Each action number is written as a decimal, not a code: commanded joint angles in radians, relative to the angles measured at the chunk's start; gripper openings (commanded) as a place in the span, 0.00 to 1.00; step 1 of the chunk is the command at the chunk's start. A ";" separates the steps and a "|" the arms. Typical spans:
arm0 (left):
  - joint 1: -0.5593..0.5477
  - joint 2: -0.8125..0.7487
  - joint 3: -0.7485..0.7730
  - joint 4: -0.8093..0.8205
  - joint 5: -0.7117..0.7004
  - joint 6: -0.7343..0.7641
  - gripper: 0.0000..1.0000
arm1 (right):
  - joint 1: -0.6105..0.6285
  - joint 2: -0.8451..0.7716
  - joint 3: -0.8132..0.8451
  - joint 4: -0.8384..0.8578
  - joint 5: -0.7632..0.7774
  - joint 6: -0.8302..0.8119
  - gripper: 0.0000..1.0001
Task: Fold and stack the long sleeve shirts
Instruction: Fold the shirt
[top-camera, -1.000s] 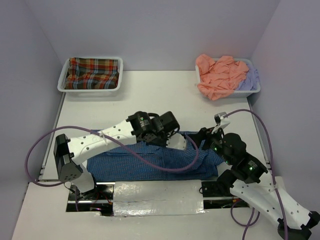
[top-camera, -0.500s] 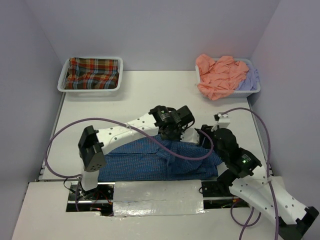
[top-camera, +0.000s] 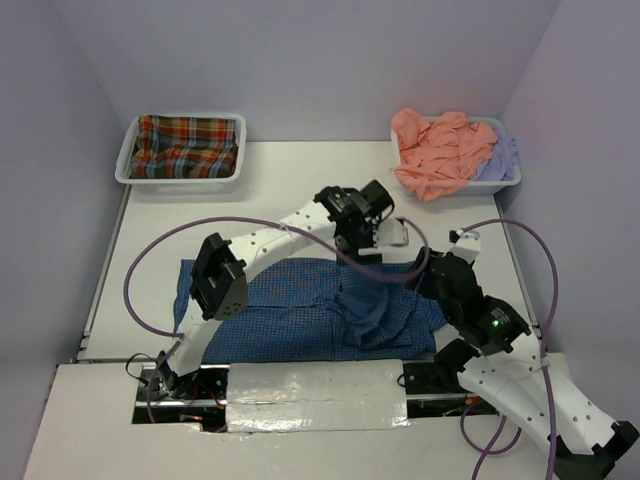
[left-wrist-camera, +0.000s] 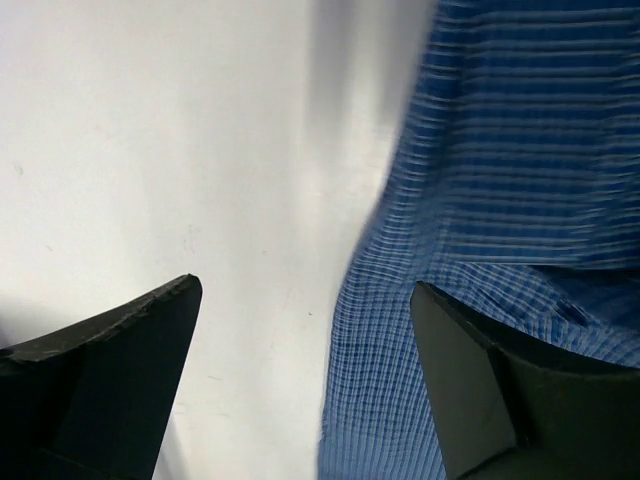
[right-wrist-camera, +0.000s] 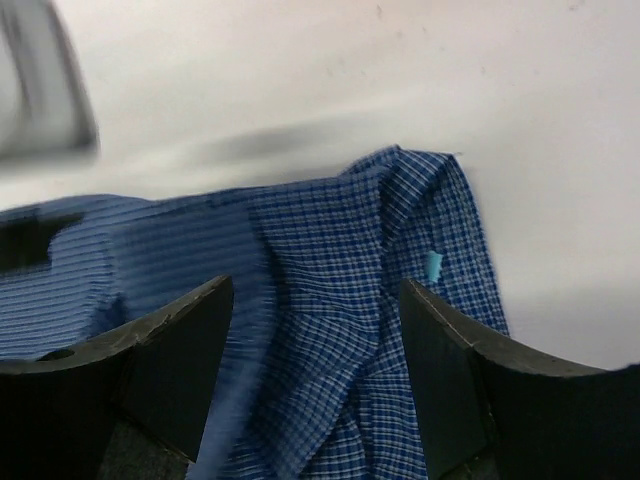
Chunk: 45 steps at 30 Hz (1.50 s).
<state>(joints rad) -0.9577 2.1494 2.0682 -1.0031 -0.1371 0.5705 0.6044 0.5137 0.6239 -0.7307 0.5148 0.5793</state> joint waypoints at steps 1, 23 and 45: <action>0.099 -0.031 0.060 0.075 0.129 -0.156 0.99 | 0.017 -0.063 0.083 -0.001 0.001 0.033 0.75; 0.220 -0.166 -0.335 0.250 0.803 -0.342 0.87 | -0.293 0.408 -0.075 0.491 -0.726 -0.087 0.37; 0.224 0.053 -0.191 0.256 0.932 -0.379 0.00 | -0.322 0.349 -0.205 0.541 -0.727 -0.095 0.36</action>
<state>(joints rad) -0.7353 2.1761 1.8282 -0.7078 0.7341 0.1604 0.2935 0.9035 0.4122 -0.1921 -0.2214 0.5037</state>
